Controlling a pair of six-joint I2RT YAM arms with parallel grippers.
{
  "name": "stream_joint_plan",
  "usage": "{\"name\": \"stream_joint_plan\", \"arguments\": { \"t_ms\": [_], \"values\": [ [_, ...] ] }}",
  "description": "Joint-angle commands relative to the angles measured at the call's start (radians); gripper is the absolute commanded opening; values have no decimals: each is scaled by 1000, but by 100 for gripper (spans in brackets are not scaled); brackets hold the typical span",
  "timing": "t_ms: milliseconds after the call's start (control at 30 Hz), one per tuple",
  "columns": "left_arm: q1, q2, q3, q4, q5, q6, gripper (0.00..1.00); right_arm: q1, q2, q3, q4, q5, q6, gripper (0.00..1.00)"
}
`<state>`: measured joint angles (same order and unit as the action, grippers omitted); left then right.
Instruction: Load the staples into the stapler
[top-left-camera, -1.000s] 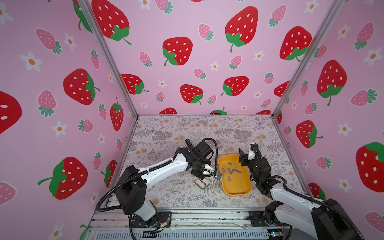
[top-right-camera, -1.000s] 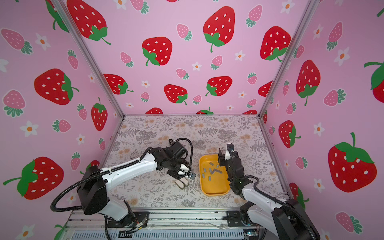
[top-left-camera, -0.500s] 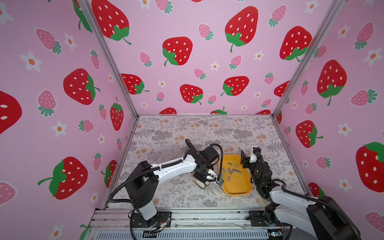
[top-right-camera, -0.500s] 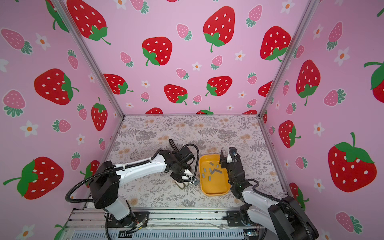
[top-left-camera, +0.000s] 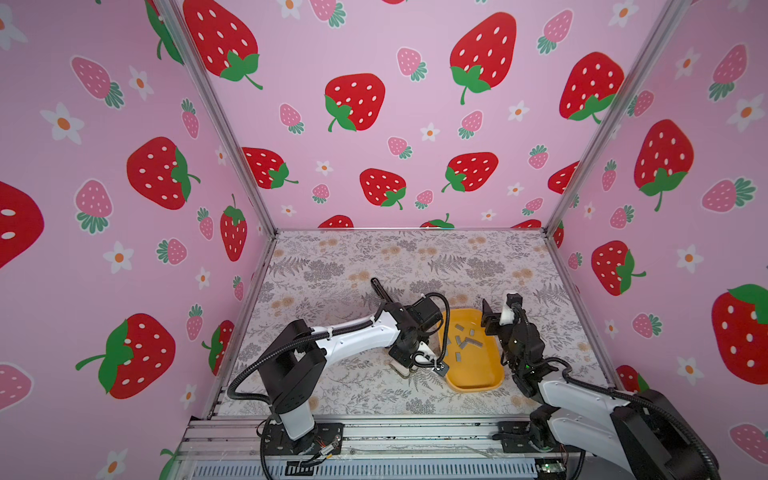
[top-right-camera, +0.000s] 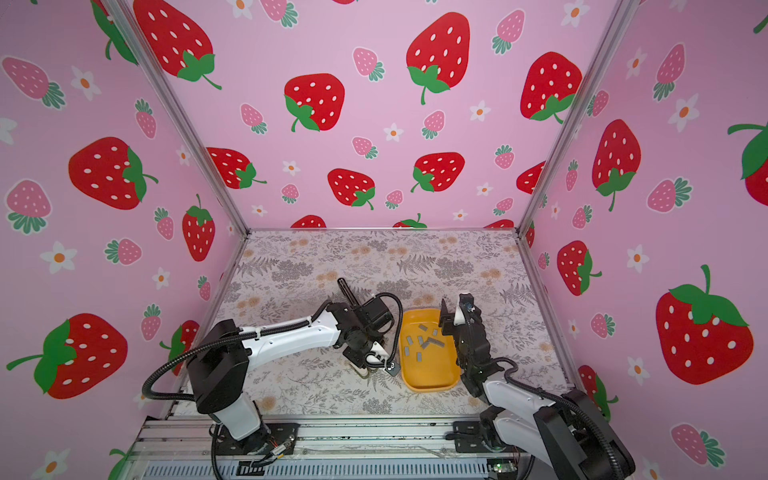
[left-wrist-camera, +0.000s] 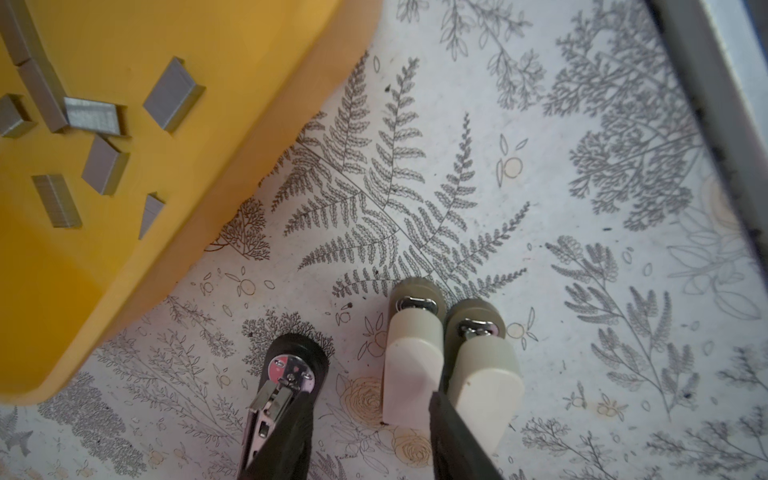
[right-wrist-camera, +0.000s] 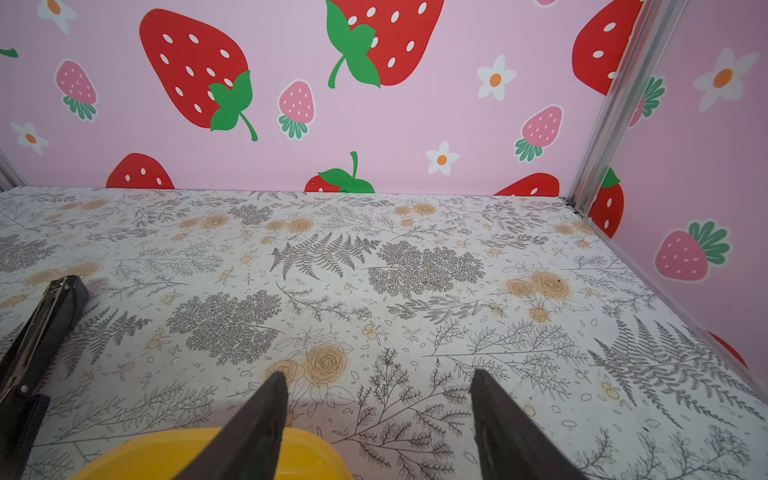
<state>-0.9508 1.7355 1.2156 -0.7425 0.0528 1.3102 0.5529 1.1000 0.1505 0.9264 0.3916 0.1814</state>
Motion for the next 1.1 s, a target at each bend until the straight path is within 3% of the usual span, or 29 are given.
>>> {"name": "stream_joint_plan", "arguments": {
  "t_ms": [0,633,1067],
  "values": [
    [-11,17,24,-42,7,28,48,-7,7,18,24,-4,-2,72],
    [-24,82,36,-49,-16,18,48,-7,28,37,4,-21,-3,73],
    [-24,108,62,-61,-21,15,32,-7,36,43,-1,-22,-4,76]
  ]
}}
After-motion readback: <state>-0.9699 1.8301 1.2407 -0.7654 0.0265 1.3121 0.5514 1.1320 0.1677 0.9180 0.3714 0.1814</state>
